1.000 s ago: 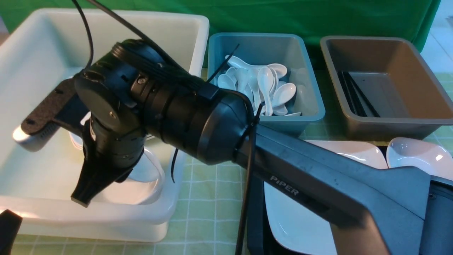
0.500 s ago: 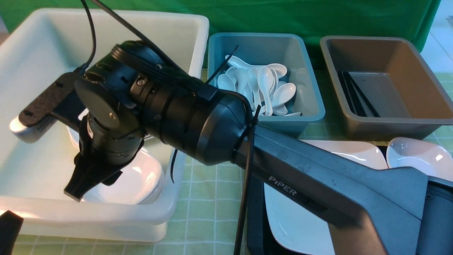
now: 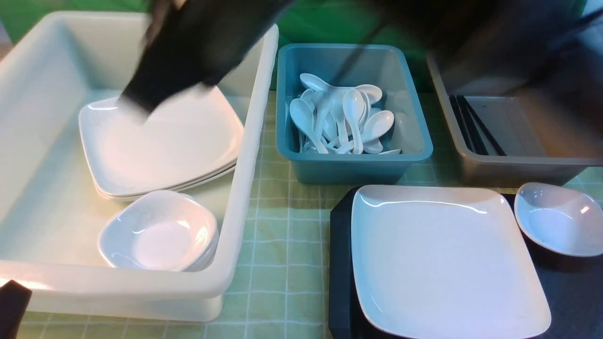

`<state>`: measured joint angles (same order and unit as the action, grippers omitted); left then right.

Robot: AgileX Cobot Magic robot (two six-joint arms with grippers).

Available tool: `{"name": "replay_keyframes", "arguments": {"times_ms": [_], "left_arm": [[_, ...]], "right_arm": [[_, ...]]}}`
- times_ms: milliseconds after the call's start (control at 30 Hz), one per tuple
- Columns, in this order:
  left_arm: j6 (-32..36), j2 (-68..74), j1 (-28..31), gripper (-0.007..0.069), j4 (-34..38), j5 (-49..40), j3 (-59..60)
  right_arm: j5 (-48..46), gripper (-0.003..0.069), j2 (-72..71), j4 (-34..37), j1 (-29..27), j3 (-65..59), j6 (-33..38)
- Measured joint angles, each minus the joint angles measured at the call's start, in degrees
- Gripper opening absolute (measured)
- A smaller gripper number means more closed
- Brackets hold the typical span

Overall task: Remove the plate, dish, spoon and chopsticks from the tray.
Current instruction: Use the right arm to grab a small plate from the dinner plate

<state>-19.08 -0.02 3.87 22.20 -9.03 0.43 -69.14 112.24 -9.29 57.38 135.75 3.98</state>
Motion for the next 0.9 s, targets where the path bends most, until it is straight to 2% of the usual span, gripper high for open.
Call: {"name": "replay_keyframes", "arguments": {"times_ms": [167,300,333,433,567,667,733,767,900], "left_arm": [[0.0,0.0,0.0,0.0225,-0.11,-0.11,0.0],[0.0,0.0,0.0,0.0225,-0.18,-0.11,0.0],[0.0,0.0,0.0,0.0225,-0.18,-0.11,0.0],[0.0,0.0,0.0,0.0225,-0.18,-0.11,0.0],[0.0,0.0,0.0,0.0225,-0.18,-0.17,0.0],[0.0,0.0,0.0,0.0225,-0.18,-0.17,0.0],[0.0,0.0,0.0,0.0225,-0.18,-0.29,0.0],[0.0,0.0,0.0,0.0225,-0.18,-0.52,0.0],[-0.05,0.0,0.0,0.0225,-0.18,-0.87,0.0]], "right_arm": [[0.04,0.001,-19.4,-1.69,-7.79,-19.99,-1.91],[-0.08,0.0019,-33.27,-3.98,-16.49,-42.15,-2.82],[0.04,0.002,-33.74,-4.26,-17.37,-43.16,-2.82],[1.43,0.004,-38.39,-6.05,-23.05,-57.01,-2.82],[6.74,0.0104,-39.37,-7.93,-30.64,-71.13,-2.82],[13.1,0.0223,-36.6,-9.82,-36.97,-80.89,-2.36],[14.27,0.0258,-35.29,-10.53,-38.34,-82.34,-1.62],[16.05,0.0311,-32.38,-11.58,-40.29,-83.64,-0.22],[21.92,0.0362,-26.98,-12.35,-41.85,-83.92,3.18]]}}
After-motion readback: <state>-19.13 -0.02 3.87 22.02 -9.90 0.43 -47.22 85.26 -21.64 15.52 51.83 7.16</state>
